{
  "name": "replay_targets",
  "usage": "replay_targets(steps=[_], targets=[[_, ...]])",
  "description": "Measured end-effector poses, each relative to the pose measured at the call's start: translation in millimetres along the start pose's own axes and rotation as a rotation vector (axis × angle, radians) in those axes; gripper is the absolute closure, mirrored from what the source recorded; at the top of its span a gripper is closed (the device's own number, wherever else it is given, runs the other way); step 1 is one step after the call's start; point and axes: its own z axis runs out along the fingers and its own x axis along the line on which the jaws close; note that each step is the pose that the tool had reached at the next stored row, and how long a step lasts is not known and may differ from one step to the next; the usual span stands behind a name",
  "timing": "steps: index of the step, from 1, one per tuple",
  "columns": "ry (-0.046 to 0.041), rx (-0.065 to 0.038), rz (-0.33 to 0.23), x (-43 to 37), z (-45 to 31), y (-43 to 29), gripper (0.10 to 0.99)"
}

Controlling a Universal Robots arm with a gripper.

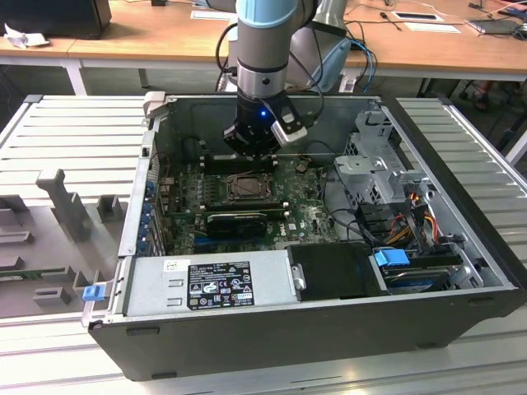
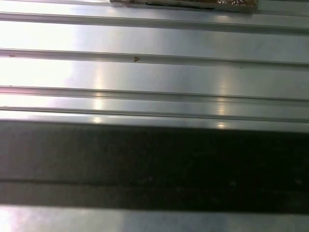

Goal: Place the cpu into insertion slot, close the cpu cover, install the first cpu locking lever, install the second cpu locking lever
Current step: 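Install the first cpu locking lever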

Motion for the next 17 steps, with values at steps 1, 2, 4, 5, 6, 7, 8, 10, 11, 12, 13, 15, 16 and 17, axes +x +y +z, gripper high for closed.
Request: replay_targets(steps=[1,2,4,5,6,7,8,10,11,12,13,15,16,17], targets=[[-0.0001,0.000,0.000,0.0,0.4,0.0,0.980],[-0.0001,0.000,0.000,0.0,0.7,0.0,0.980],[0.0000,0.001,0.000,0.1,1.5,-0.1,0.980],[0.0000,0.002,0.000,0.1,2.0,-0.1,0.980],[0.0001,0.002,0.000,0.1,2.9,-0.2,0.980],[0.0001,0.002,0.000,0.1,3.3,-0.2,0.980],[0.0001,0.002,0.000,0.1,3.8,-0.3,0.980],[0.0001,0.003,0.000,0.1,4.7,-0.3,0.980],[0.0001,0.003,0.000,0.1,5.3,-0.4,0.980],[0.0001,0.003,0.000,0.1,5.8,-0.4,0.980],[0.0000,0.004,0.000,0.1,6.3,-0.4,0.980],[0.0004,0.007,0.000,0.2,6.5,-0.4,0.980],[0.0004,0.009,0.000,0.2,6.6,-0.4,0.980],[0.0004,0.010,0.000,0.1,6.7,-0.4,0.980]])
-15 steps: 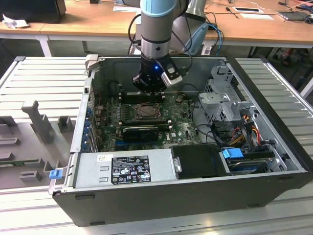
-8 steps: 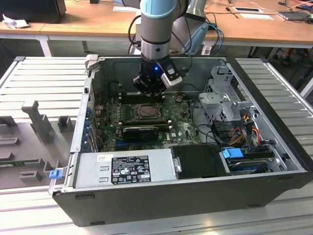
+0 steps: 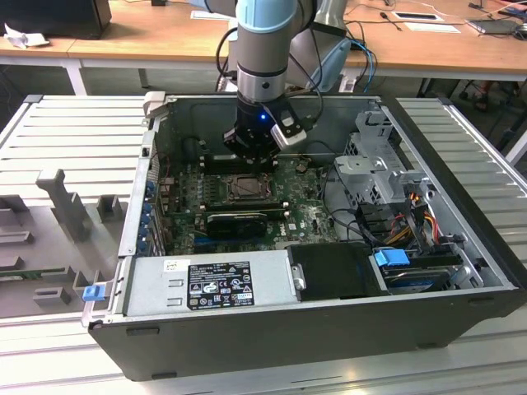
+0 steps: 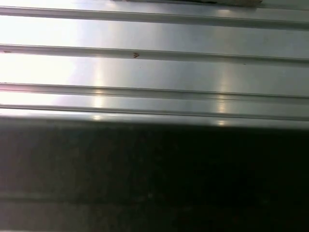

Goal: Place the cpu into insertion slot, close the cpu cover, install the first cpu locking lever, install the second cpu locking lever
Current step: 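Install the first cpu locking lever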

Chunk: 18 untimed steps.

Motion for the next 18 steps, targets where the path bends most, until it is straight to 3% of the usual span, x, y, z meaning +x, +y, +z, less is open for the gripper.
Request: replay_targets(steps=[9,15,18], targets=[[-0.0002,0.001,0.000,0.1,2.2,-1.2,0.980],[-0.0007,-0.017,0.000,0.2,2.9,-2.8,0.980],[-0.0009,-0.018,0.000,0.0,-1.0,-2.5,0.980]])
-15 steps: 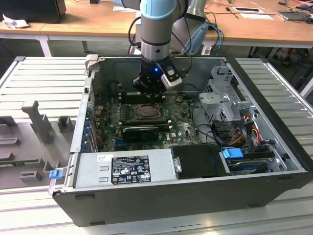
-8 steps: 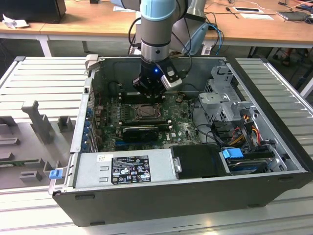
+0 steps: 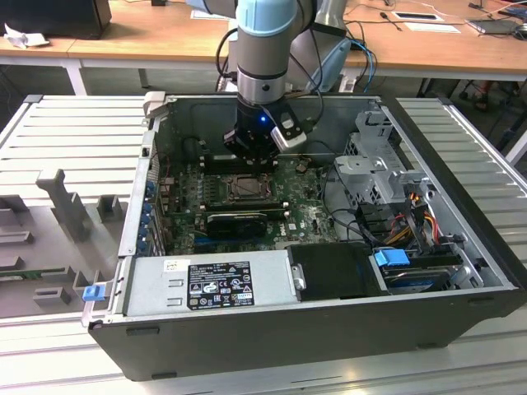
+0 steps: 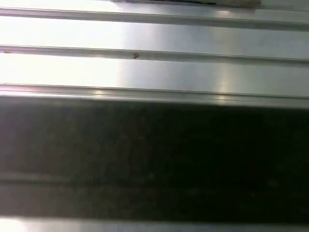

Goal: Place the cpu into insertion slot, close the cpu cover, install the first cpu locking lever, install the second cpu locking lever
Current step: 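Install the first cpu locking lever, then install the second cpu locking lever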

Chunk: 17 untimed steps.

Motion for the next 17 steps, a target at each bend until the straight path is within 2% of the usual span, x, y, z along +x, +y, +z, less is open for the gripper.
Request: replay_targets(steps=[3,5,7,17], targets=[[0.0001,0.000,0.000,-0.2,-10.6,0.8,0.980],[0.0001,0.000,0.000,-0.2,-11.2,0.7,0.980],[0.0004,0.005,0.000,-0.2,-11.3,0.5,0.980],[0.0004,0.005,0.000,0.0,-11.7,-5.9,0.980]])
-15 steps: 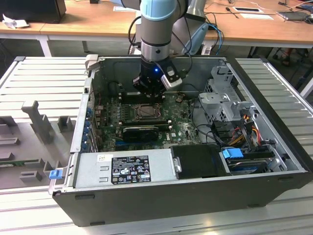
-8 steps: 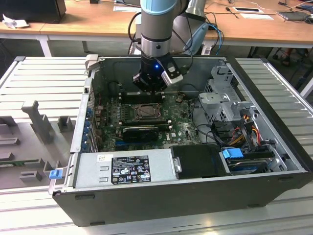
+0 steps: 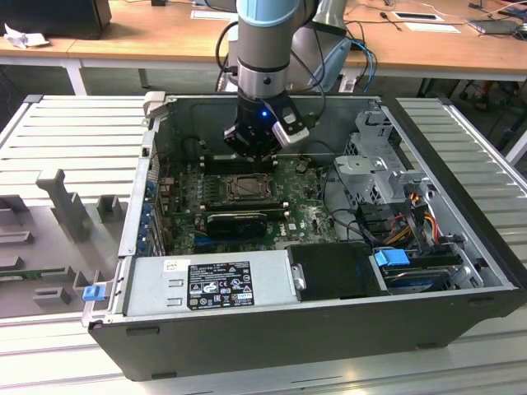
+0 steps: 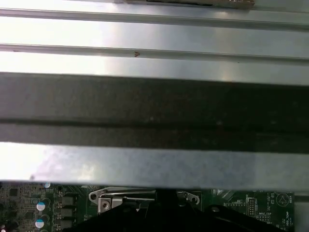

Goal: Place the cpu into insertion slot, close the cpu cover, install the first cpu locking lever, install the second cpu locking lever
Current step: 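Install the second cpu locking lever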

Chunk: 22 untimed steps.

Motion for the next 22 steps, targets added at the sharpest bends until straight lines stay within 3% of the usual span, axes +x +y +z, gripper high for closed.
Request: replay_targets(steps=[8,22], targets=[[-0.0002,0.000,0.000,0.0,-3.8,-2.7,0.980],[-0.0001,0.000,0.000,0.5,-4.7,-15.0,0.980]])
